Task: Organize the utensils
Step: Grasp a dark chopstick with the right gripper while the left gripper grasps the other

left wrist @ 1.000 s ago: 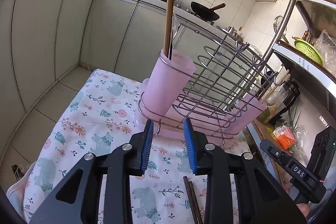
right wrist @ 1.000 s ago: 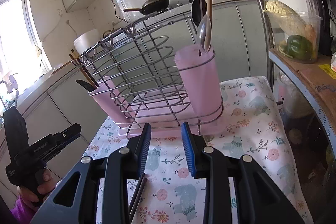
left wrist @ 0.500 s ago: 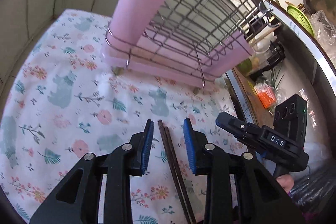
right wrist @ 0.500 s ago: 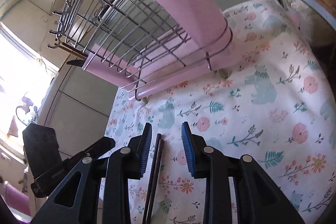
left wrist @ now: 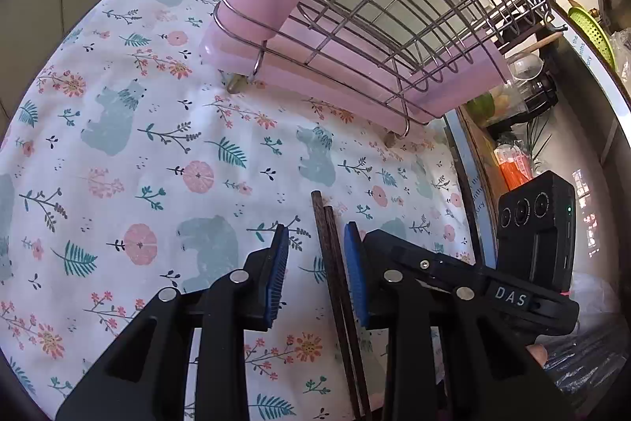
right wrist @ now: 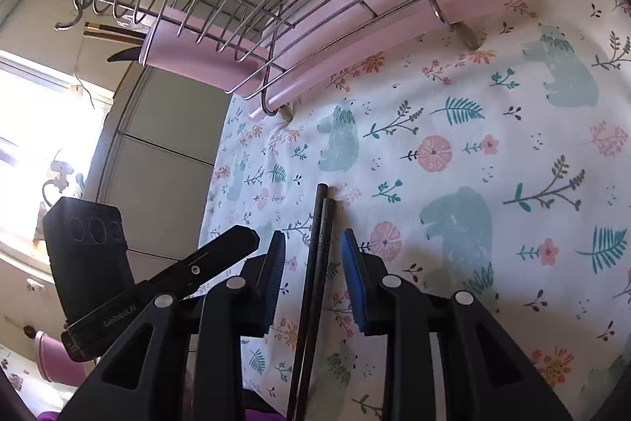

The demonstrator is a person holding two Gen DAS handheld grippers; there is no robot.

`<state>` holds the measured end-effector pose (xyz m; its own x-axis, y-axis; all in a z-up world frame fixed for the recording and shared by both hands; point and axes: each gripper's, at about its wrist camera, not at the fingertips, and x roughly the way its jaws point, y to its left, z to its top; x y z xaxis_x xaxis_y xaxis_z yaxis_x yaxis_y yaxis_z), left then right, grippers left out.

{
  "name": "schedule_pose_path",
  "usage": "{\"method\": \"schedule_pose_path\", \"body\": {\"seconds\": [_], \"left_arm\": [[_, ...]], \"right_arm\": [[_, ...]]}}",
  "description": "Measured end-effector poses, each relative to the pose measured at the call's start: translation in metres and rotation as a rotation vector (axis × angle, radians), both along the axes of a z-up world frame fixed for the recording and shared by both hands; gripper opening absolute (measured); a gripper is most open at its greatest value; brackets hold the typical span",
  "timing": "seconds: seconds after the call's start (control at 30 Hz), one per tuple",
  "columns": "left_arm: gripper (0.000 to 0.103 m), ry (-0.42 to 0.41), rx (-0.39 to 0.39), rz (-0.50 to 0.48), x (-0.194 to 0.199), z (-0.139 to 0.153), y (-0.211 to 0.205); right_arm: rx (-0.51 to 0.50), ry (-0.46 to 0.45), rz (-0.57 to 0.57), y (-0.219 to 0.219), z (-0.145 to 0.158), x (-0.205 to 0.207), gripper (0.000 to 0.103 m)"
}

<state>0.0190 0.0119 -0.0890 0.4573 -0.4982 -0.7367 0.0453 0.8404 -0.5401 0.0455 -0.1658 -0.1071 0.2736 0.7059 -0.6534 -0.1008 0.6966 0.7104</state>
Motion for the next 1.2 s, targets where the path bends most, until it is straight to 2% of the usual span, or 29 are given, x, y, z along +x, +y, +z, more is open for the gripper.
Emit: {"method": "schedule_pose_path", "body": {"seconds": [0.23, 0.33, 0.4, 0.63, 0.77, 0.87, 1.03, 1.2], "left_arm": [[0.029, 0.008, -0.004, 0.013, -0.003, -0.002, 0.007], [0.029, 0.008, -0.001, 0.020, -0.003, -0.003, 0.008], [0.029, 0.009, -0.001, 0.024, -0.004, -0.004, 0.010], [0.028, 0.020, 0.001, 0.011, -0.002, -0.008, 0.006], [0.028, 0.020, 0.023, -0.021, 0.001, -0.007, -0.006], [0.028, 0.025, 0.059, -0.058, 0.008, -0.002, -0.018], [0.029, 0.078, 0.201, -0.130, 0.028, -0.001, -0.043], [0.028, 0.192, 0.258, -0.168, 0.046, -0.016, -0.059]], "right_arm": [[-0.053, 0.006, 0.023, 0.020, -0.013, 0.007, 0.025], [-0.067, -0.004, 0.031, 0.027, -0.016, 0.008, 0.018], [-0.059, -0.009, 0.031, 0.029, -0.018, 0.010, 0.009], [-0.024, -0.019, -0.009, 0.004, -0.009, 0.008, 0.008], [-0.087, -0.037, -0.053, -0.017, 0.000, 0.008, 0.008], [-0.173, -0.053, -0.057, -0.026, 0.008, 0.009, 0.008], [-0.296, -0.063, -0.041, -0.033, 0.011, 0.010, 0.008], [-0.308, -0.041, -0.028, -0.035, 0.001, 0.011, 0.009]]}}
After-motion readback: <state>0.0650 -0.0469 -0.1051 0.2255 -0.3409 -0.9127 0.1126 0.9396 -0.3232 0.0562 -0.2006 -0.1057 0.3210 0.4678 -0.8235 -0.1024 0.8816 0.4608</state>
